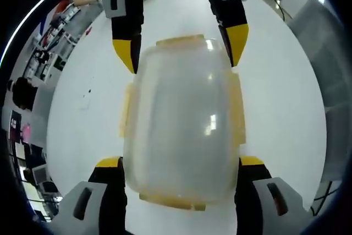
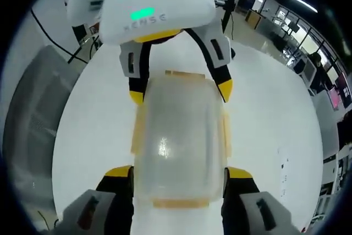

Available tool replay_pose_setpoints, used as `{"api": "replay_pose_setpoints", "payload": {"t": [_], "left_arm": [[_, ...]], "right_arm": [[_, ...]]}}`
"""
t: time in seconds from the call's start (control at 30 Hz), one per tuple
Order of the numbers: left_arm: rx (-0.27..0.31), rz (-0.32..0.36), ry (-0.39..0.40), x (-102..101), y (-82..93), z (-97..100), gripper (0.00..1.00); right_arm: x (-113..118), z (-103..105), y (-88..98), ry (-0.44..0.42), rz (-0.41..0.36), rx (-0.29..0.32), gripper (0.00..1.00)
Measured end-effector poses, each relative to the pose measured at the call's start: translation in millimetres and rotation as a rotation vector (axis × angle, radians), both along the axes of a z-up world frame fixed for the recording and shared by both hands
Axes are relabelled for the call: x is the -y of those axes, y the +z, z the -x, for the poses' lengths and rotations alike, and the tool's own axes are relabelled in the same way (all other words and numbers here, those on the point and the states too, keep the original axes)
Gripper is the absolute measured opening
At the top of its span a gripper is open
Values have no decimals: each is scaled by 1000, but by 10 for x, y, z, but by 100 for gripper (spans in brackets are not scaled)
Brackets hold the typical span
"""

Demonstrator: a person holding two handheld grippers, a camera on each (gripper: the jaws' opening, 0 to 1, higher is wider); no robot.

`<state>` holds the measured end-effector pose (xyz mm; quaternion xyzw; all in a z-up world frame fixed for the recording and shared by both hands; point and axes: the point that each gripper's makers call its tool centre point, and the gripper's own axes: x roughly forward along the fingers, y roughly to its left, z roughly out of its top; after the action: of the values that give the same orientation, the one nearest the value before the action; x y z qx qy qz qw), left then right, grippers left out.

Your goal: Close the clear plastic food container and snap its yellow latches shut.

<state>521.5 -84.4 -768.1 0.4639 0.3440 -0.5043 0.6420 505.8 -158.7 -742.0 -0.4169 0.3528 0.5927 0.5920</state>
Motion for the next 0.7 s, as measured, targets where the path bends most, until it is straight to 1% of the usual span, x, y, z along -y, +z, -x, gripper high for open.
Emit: {"api": "replay_pose_setpoints", "payload": {"t": [0.3, 0.53, 0.7], "left_arm": [[0, -2, -1, -10, 3, -73, 79], [-3, 13, 9, 1, 14, -115, 79], [0, 9, 4, 5, 8, -124, 79]], "right_arm": [[-11, -81, 1, 6, 4, 2, 64], [-10, -107, 5, 1, 3, -1, 64], [-15, -104, 2, -6, 3, 0, 65]]}}
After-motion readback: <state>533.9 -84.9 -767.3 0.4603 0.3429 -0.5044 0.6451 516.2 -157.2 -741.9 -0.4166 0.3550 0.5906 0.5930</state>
